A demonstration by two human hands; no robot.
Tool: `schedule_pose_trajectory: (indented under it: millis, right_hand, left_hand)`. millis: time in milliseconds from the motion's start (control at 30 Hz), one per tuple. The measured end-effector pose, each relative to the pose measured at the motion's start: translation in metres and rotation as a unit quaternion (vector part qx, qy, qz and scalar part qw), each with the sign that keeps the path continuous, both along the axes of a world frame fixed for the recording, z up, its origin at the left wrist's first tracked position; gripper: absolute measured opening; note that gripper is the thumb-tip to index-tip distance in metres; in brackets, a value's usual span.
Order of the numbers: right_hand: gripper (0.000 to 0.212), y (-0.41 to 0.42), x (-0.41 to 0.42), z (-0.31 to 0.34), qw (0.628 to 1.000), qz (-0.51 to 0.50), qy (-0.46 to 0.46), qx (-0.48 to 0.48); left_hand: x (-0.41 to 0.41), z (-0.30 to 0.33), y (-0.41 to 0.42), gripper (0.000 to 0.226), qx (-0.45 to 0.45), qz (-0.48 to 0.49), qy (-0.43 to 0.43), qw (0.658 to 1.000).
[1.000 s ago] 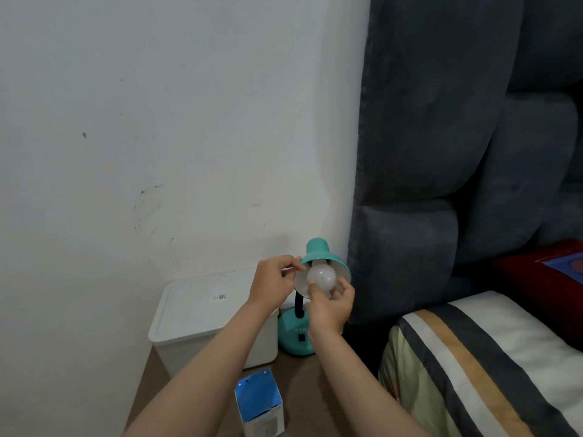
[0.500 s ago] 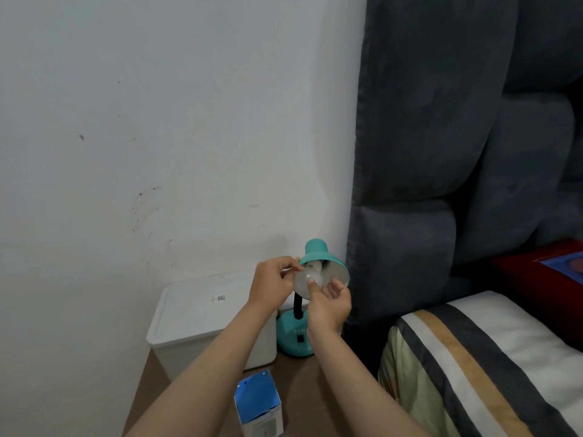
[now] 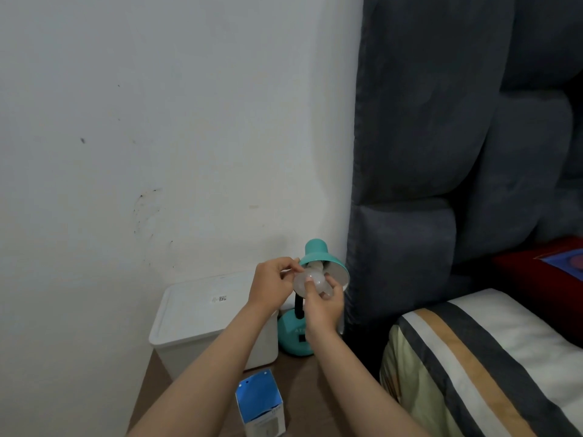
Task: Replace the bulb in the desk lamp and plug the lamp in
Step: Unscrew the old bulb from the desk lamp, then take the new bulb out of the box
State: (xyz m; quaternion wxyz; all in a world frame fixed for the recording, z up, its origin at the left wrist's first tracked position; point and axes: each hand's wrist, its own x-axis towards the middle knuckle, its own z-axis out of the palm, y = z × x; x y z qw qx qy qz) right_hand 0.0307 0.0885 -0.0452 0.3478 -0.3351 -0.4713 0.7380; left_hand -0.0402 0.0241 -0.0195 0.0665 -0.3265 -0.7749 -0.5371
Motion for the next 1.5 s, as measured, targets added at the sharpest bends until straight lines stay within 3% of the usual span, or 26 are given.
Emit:
schedule_pose_trajectory:
  millis: [333,467,600,767,900,1100,1233,1500]
  right_hand:
    - [0.038,0.022,0.016,0.000,0.999,0.022,0.009,0.045]
    - [0.042,0.030,0.028,0.004,0.995,0.041,-0.025,0.092]
    - [0.044,0.036,0.048,0.003,0.987,0.071,-0.041,0.140]
    - [0.051,0.027,0.076,-0.019,0.966,0.112,-0.054,0.225]
    - [0.040,0.010,0.093,-0.055,0.944,0.144,-0.083,0.284]
    - [0.032,-0.010,0.102,-0.103,0.923,0.191,-0.186,0.277]
    - [0.040,-0.017,0.092,-0.125,0.909,0.201,-0.231,0.283]
    - [0.037,-0.027,0.066,-0.147,0.904,0.204,-0.257,0.275]
  left_hand:
    - [0.001,0.005,0.000,0.045,-0.014,0.011,-0.011,1.000]
    - [0.009,0.010,-0.001,0.035,-0.040,-0.003,-0.038,0.998]
    - [0.029,0.008,-0.011,0.019,-0.108,0.008,-0.001,0.994]
    - [0.069,-0.022,-0.042,0.024,-0.121,0.042,-0.013,0.992]
    - [0.092,-0.071,-0.078,0.033,-0.177,0.102,-0.015,0.979]
    - [0.113,-0.120,-0.112,0.062,-0.244,0.233,-0.047,0.940]
    - [0.111,-0.135,-0.118,0.059,-0.203,0.206,-0.097,0.952]
    - [0.106,-0.142,-0.118,0.063,-0.138,0.208,-0.099,0.963]
